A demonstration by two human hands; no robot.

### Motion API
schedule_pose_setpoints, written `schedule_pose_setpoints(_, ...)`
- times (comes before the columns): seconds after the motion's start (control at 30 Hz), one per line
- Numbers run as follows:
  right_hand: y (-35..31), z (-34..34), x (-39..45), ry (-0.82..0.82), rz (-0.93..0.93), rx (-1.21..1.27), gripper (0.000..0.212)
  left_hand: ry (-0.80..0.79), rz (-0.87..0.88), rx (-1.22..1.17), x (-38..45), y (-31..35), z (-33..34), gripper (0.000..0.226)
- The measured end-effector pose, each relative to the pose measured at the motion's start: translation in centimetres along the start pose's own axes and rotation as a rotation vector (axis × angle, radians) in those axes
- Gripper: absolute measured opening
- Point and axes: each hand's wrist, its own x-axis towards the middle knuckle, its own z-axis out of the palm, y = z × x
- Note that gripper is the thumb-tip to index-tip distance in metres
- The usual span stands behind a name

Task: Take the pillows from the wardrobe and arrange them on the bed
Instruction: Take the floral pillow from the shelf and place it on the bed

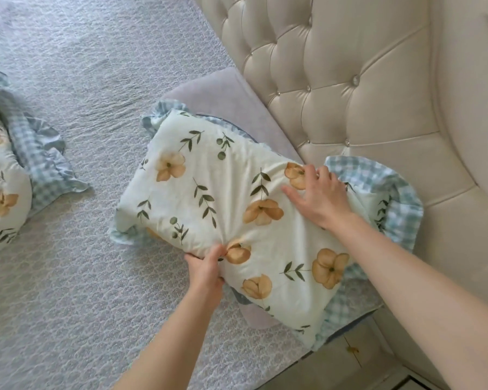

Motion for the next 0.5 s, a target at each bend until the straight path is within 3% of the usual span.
schedule_pose_setpoints(0.3,1.9,-2.7,1.3,0.185,0.073,0.167,0.078,-0.107,0.289,-0.085,0.6,6.6,4.9,0.073)
schedule_pose_setpoints(0.37,2.5,-2.2,2.5,0.115,0.113,0.206,0.078,-0.094,0.320,0.003,1.6,7.9,6.1,0.076)
schedule_pose_setpoints(0.43,3.0,-0.8,3.0,-0.077,0.176,0.228,0.082,-0.043,0.313,0.222,3.0,8.7,6.8,0.081)
schedule_pose_setpoints(0.5,3.3,1.2,2.6,-0.189,0.184,0.193,0.087,-0.046,0.204,0.462,3.9,8.5,6.8,0.092)
